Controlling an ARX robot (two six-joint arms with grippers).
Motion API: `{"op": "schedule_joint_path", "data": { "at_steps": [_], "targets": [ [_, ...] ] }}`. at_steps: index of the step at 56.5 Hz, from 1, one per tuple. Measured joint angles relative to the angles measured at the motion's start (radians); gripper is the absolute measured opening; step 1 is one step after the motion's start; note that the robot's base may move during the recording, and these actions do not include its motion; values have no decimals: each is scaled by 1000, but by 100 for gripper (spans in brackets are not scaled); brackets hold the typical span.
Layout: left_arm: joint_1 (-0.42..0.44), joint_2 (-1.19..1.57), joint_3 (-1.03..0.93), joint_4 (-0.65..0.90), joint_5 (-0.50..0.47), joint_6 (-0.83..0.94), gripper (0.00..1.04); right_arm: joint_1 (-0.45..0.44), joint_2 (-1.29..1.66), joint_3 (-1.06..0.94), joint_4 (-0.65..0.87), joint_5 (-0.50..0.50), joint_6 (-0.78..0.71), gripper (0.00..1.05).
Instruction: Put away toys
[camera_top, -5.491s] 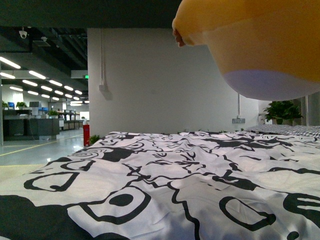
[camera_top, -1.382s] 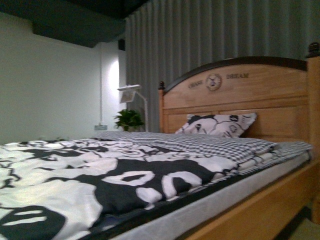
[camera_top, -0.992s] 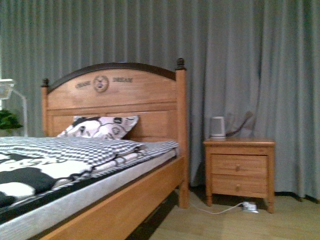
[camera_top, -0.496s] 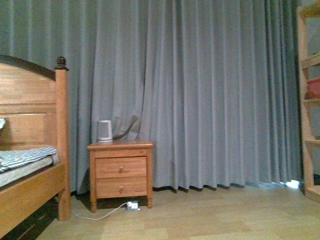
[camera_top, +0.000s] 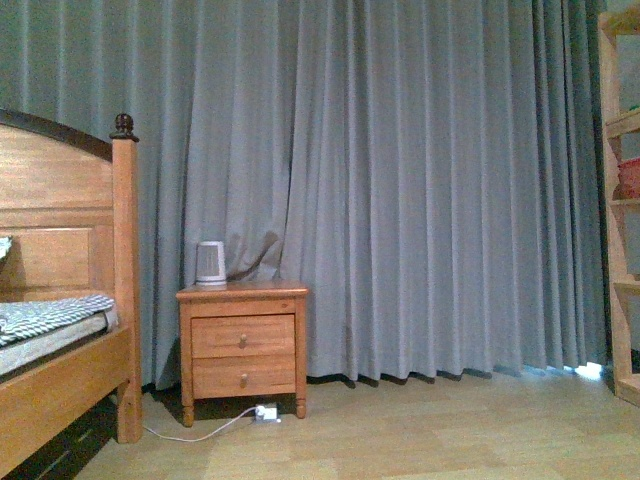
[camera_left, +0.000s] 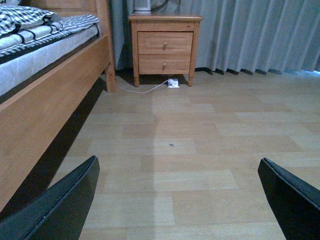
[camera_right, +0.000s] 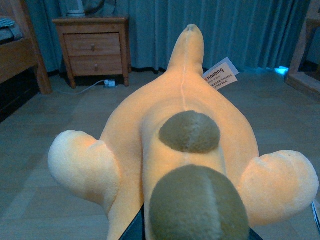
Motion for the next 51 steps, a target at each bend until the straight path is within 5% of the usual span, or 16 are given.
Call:
{"op": "schedule_joint_path", "data": {
  "at_steps": [51],
  "targets": [
    [0,0,0,0,0,0,98,0,1,0,0,1,0,7]
  ]
}}
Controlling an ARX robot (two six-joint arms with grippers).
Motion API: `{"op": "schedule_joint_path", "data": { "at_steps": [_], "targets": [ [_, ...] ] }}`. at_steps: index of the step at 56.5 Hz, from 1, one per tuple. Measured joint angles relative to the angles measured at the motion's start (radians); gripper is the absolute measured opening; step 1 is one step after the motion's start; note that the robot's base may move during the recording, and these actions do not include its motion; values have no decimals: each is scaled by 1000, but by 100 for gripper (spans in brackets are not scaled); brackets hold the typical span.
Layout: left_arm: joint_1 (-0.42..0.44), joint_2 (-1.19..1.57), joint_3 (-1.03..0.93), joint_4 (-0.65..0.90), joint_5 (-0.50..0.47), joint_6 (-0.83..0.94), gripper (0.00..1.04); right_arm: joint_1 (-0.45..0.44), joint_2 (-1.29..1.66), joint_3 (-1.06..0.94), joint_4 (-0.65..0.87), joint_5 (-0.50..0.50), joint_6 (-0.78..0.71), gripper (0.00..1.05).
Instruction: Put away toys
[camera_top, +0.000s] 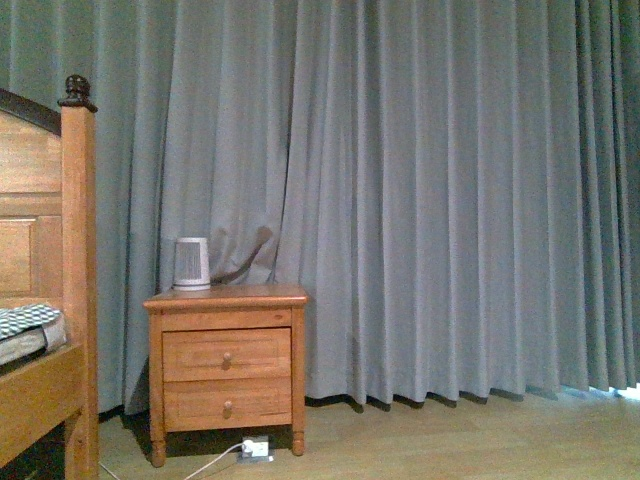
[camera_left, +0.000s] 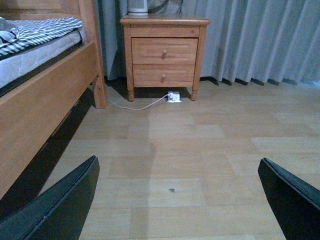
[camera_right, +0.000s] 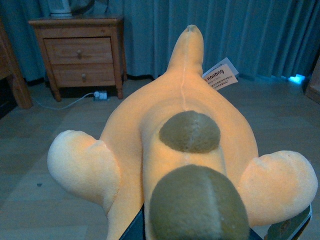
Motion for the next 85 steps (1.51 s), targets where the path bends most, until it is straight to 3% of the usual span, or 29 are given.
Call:
{"op": "schedule_joint_path", "data": {
  "at_steps": [85],
  "targets": [
    [0,-1,0,0,-1,0,98,0,0,0,0,-1,0,7]
  ]
}}
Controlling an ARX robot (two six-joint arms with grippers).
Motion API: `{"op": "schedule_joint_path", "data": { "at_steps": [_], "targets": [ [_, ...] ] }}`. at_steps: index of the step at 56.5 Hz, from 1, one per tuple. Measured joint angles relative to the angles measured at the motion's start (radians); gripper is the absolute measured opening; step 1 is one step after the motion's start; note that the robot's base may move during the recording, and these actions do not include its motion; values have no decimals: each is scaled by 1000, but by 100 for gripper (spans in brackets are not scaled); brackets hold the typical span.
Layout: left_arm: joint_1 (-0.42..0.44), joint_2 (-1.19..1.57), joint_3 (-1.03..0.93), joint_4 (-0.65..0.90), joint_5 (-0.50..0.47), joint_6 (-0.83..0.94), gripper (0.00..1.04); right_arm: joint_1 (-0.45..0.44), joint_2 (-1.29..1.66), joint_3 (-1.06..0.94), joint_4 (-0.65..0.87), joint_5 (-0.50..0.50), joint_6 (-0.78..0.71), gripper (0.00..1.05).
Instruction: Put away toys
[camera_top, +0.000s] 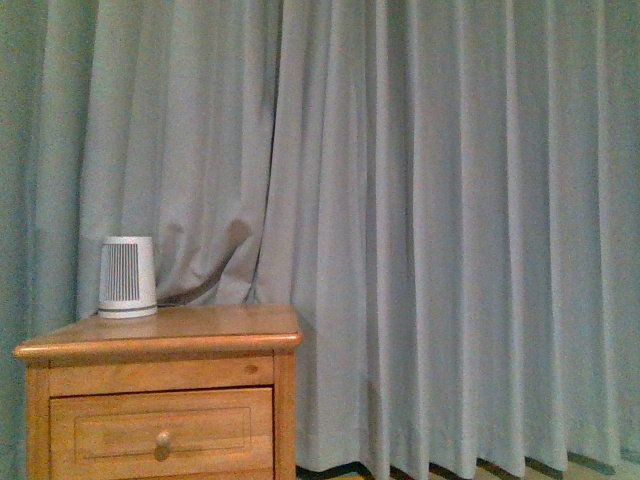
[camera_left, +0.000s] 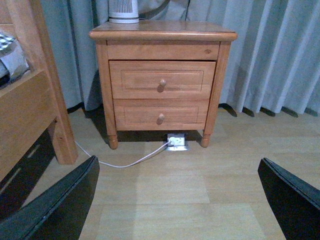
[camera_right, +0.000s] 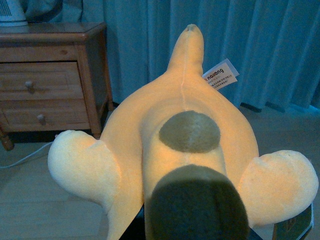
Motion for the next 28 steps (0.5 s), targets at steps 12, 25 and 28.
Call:
{"op": "schedule_joint_path", "data": {
  "at_steps": [12,25,28],
  "targets": [
    [0,0,0,0,1,0,98,0,0,0,0,0,0,7],
    [0,0,0,0,2,0,98,0,0,0,0,0,0,7],
    [0,0,0,0,1,0,98,0,0,0,0,0,0,7]
  ]
}}
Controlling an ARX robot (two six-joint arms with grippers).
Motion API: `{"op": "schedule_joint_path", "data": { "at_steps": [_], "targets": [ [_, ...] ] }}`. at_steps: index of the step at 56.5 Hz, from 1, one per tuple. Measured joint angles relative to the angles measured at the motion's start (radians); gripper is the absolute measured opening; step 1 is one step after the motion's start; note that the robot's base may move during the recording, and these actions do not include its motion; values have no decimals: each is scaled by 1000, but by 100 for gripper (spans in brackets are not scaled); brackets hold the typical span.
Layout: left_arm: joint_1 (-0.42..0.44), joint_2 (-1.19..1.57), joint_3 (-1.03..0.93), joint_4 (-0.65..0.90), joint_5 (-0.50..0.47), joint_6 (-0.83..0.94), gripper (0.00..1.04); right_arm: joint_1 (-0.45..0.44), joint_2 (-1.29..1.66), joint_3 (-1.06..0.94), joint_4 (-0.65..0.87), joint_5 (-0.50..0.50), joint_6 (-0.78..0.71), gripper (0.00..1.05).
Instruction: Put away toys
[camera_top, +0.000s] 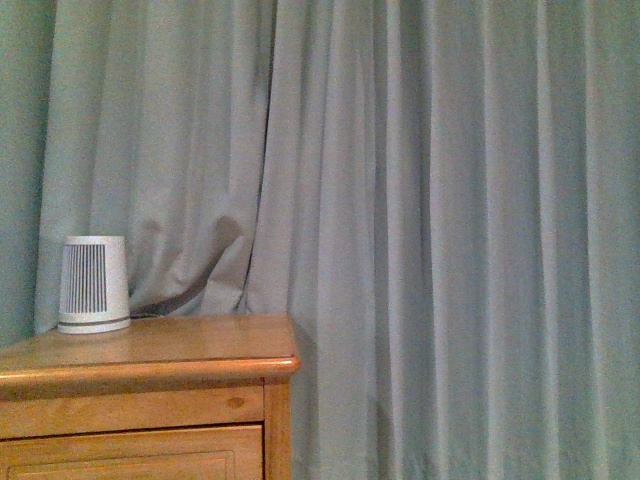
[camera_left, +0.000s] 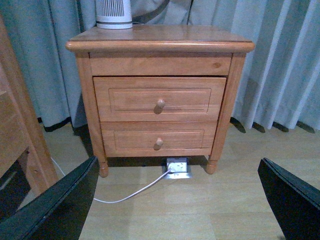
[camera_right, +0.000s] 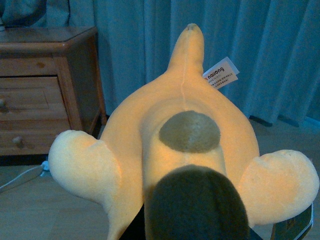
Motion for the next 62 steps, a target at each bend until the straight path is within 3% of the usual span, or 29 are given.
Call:
{"op": "schedule_joint_path", "data": {
  "at_steps": [62],
  "targets": [
    [0,2,0,0,0,0,98,0,0,0,0,1,0,7]
  ]
}}
